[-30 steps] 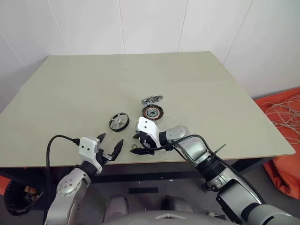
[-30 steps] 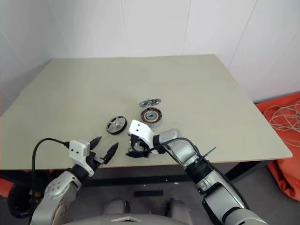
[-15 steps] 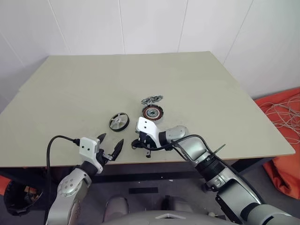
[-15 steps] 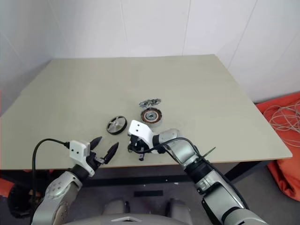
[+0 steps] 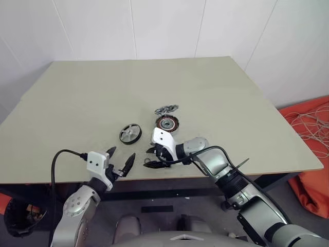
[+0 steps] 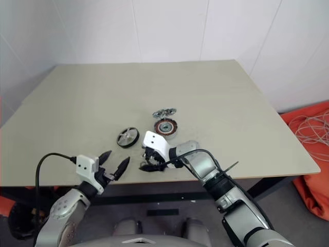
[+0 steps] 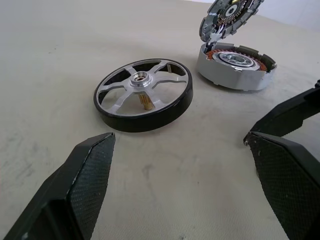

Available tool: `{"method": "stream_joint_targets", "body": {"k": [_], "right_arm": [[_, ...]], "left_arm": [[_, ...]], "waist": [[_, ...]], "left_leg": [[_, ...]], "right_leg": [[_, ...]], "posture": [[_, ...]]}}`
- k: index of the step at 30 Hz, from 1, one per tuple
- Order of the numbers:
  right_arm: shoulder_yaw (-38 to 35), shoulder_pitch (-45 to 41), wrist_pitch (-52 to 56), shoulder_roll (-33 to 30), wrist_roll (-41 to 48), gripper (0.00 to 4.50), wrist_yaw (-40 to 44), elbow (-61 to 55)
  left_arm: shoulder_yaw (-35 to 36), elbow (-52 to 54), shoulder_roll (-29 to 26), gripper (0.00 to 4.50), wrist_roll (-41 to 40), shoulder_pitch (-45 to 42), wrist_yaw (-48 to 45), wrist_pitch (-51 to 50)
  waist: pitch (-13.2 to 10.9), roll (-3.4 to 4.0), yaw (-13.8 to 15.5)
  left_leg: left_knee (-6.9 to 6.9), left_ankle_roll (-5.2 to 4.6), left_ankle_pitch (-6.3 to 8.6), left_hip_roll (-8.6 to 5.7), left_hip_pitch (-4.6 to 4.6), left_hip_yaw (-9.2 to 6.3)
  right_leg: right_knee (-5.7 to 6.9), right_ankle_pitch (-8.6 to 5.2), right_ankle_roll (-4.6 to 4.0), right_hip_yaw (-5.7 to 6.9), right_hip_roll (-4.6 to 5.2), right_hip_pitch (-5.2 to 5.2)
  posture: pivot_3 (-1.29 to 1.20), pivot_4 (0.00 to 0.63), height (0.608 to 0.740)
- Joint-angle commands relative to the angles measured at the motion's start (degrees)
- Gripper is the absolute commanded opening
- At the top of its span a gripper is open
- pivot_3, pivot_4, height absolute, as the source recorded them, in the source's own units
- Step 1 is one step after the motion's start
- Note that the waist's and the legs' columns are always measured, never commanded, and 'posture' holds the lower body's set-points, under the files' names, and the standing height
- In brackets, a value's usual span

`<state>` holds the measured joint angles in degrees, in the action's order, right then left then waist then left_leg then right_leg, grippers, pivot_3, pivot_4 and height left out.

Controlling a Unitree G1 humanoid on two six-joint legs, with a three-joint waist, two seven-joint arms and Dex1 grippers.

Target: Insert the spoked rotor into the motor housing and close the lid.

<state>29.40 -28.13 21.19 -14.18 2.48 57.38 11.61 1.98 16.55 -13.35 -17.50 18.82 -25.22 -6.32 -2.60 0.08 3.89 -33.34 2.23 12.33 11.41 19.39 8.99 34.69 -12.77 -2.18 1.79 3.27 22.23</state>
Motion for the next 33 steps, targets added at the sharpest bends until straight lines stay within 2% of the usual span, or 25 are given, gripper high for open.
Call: {"method": "stream_joint_targets", "body": {"k": [1,17,20,22,28,33], "right_arm": [[-0.2,-1.2,-1.2,0.3,-0.5,3.96,-0.1,-1.4],[1.2,-1.6,0.9,0.1,-2.7,3.96,0.6,-2.1],[1.3,-1.5,1.7,0.0,-2.7,3.36,0.6,-2.5],[1.3,-1.5,1.9,0.0,-2.7,2.75,0.5,-2.6],[1.0,-1.3,2.5,0.1,-2.9,0.59,-0.3,-2.9],[0.5,-1.3,2.8,0.1,-2.8,0.56,-0.6,-2.9]], "left_arm": [[0.4,0.8,-0.2,4.5,0.2,-0.1,-0.1,1.5],[-0.1,1.5,0.2,4.5,0.5,0.9,0.4,1.5],[-0.3,1.6,0.3,4.5,0.5,1.0,0.5,1.5],[-0.3,1.6,0.4,4.5,0.5,1.0,0.5,1.5],[-0.4,1.5,0.4,4.5,0.5,0.9,0.5,1.5],[-0.4,1.6,0.3,4.5,0.5,0.5,0.6,1.1]], "waist": [[0.0,0.0,0.0],[0.0,-0.01,0.0],[0.0,-0.01,0.0],[0.0,-0.01,0.0],[0.0,-0.01,0.0],[0.0,-0.01,0.0]], "left_leg": [[0.0,0.0,0.0,0.0,0.0,0.0],[0.0,0.0,0.0,0.0,-0.02,0.0],[0.0,0.0,0.0,0.0,-0.06,0.0],[0.0,0.0,0.0,0.0,-0.06,0.0],[0.0,0.0,0.0,0.0,-0.07,0.0],[0.0,0.0,0.0,0.0,-0.09,0.0]], "right_leg": [[0.0,-0.03,0.05,0.0,0.0,0.0],[0.01,-0.08,0.14,0.0,0.0,-0.01],[0.01,-0.08,0.14,-0.01,0.0,-0.03],[0.01,-0.08,0.13,-0.02,0.0,-0.03],[0.01,-0.09,0.14,-0.02,0.0,-0.03],[0.01,-0.09,0.14,-0.02,0.0,-0.05]], "posture": [[0.0,0.0,0.74],[0.0,0.0,0.74],[0.0,0.0,0.74],[0.0,0.0,0.74],[0.0,0.0,0.74],[0.0,0.0,0.74]]}}
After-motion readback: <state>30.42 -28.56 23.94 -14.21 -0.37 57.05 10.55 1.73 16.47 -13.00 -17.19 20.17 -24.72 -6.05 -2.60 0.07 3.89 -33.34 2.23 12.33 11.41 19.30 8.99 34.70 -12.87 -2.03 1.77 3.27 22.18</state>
